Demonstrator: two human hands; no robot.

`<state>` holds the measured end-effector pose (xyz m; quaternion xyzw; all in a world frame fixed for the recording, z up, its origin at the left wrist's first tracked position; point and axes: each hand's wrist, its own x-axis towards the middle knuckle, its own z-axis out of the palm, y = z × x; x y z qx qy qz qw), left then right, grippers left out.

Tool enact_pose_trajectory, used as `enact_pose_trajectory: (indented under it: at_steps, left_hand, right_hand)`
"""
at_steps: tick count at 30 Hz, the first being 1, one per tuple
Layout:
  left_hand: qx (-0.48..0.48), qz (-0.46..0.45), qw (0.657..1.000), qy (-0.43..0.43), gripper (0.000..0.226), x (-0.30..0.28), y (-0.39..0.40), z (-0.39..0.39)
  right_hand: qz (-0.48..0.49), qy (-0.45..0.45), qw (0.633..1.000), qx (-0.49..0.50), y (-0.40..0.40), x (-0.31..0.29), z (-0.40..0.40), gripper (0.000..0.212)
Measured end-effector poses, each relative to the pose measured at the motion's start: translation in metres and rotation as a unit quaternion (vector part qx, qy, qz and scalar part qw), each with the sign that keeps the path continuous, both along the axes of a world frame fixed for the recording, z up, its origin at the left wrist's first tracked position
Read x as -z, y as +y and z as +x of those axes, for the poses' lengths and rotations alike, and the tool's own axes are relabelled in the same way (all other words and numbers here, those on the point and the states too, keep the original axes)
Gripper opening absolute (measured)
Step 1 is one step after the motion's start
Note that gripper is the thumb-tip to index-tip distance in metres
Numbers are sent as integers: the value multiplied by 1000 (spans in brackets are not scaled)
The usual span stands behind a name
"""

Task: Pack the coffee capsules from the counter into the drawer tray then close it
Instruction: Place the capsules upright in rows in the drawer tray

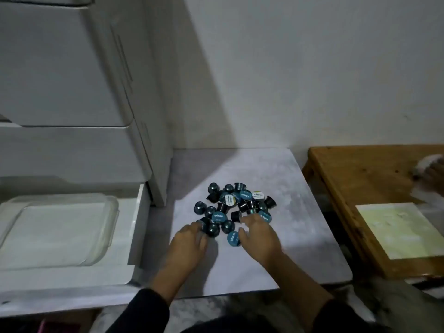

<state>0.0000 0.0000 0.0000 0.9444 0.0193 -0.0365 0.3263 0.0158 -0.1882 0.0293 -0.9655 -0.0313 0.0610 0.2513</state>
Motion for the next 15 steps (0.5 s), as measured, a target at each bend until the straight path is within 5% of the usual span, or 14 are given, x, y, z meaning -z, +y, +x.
enact_pose_trajectory:
  at_steps: [15]
  left_hand:
    - [-10,-76,997,9,31,27,-17,18]
  right_hand:
    - [56,-15,998,36,-1,45,-12,23]
